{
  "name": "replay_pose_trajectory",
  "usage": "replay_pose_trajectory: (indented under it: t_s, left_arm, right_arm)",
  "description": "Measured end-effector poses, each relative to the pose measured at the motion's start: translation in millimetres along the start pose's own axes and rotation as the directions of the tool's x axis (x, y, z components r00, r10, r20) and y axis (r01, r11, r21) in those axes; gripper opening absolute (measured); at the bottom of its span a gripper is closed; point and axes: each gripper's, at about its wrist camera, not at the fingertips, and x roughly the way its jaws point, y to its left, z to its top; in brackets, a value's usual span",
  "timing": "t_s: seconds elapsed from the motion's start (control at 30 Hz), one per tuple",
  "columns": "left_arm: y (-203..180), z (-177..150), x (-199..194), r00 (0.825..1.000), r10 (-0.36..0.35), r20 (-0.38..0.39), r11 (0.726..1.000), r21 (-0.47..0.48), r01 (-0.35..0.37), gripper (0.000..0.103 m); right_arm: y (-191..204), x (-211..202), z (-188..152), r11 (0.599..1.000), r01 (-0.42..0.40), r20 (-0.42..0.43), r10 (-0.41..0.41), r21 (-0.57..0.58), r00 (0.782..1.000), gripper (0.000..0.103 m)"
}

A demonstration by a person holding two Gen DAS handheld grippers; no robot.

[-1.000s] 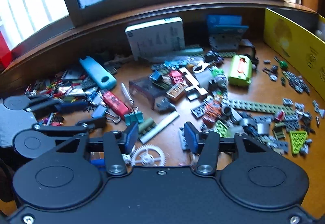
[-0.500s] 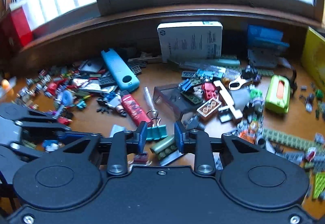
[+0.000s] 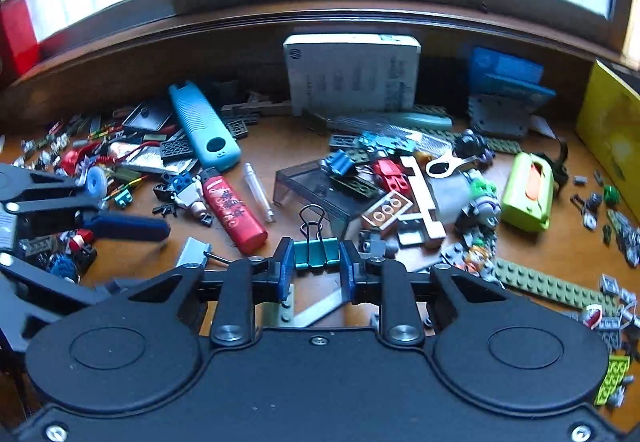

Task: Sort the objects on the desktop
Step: 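Close the right tool on the teal binder clip and lift it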

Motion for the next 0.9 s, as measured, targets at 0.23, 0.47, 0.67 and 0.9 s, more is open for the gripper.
replay_pose_trajectory:
  t_s: [0.23,0.47,0.67,0.9]
  left_arm:
    - [-1.5,6.2,7.2,0.995,-0.098,-0.037,0.995,0.031,0.099,0.052]
    - [-6.2,1.2,2.9,0.993,-0.109,-0.044,0.992,0.061,0.112,0.056]
    - [-5.3,2.5,6.5,0.995,-0.094,-0.018,0.995,0.032,0.095,0.030]
    - [5.4,4.9,-12.3,0.999,-0.048,0.025,0.997,-0.060,0.049,0.030]
  right_arm:
    - [-9.0,-3.8,-2.8,0.999,0.006,-0.001,-0.006,0.035,1.000,0.024]
    - [-8.6,-5.3,-5.1,0.999,0.017,0.003,-0.017,0.041,1.000,0.024]
    - [-9.7,-4.3,-4.6,0.999,0.021,0.005,-0.021,0.050,1.000,0.025]
    - [-5.6,-12.4,-2.1,0.996,0.045,0.040,-0.048,0.082,0.998,0.023]
